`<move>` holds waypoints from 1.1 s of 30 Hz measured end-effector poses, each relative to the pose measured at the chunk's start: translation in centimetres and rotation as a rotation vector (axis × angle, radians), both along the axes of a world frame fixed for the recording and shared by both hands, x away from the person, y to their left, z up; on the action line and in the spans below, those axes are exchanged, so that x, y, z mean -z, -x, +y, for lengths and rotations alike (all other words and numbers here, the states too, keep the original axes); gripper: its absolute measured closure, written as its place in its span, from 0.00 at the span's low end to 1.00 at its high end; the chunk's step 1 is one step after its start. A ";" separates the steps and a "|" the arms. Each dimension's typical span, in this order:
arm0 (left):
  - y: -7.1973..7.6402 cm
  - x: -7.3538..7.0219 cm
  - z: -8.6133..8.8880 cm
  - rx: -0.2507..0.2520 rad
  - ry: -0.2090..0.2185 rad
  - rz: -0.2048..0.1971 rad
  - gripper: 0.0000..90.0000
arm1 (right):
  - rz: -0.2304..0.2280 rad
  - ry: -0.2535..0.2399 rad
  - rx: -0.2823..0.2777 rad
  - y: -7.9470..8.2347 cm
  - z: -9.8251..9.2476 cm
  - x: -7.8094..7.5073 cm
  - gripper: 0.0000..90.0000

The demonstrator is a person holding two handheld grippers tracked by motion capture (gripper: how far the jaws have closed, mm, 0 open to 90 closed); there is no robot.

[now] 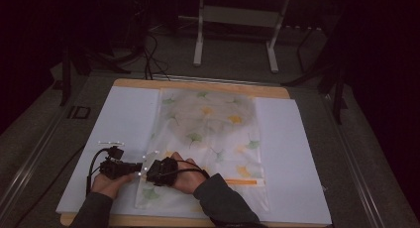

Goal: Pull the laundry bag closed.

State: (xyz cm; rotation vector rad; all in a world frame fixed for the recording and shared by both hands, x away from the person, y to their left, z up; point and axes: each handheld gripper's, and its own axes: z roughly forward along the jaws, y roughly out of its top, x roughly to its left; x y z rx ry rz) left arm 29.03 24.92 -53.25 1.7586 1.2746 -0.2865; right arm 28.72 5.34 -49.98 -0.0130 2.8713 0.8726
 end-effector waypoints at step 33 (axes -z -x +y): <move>0.1 -0.3 0.3 0.009 0.027 -0.013 0.99 | -0.010 0.017 0.037 -0.3 -0.9 0.3 0.94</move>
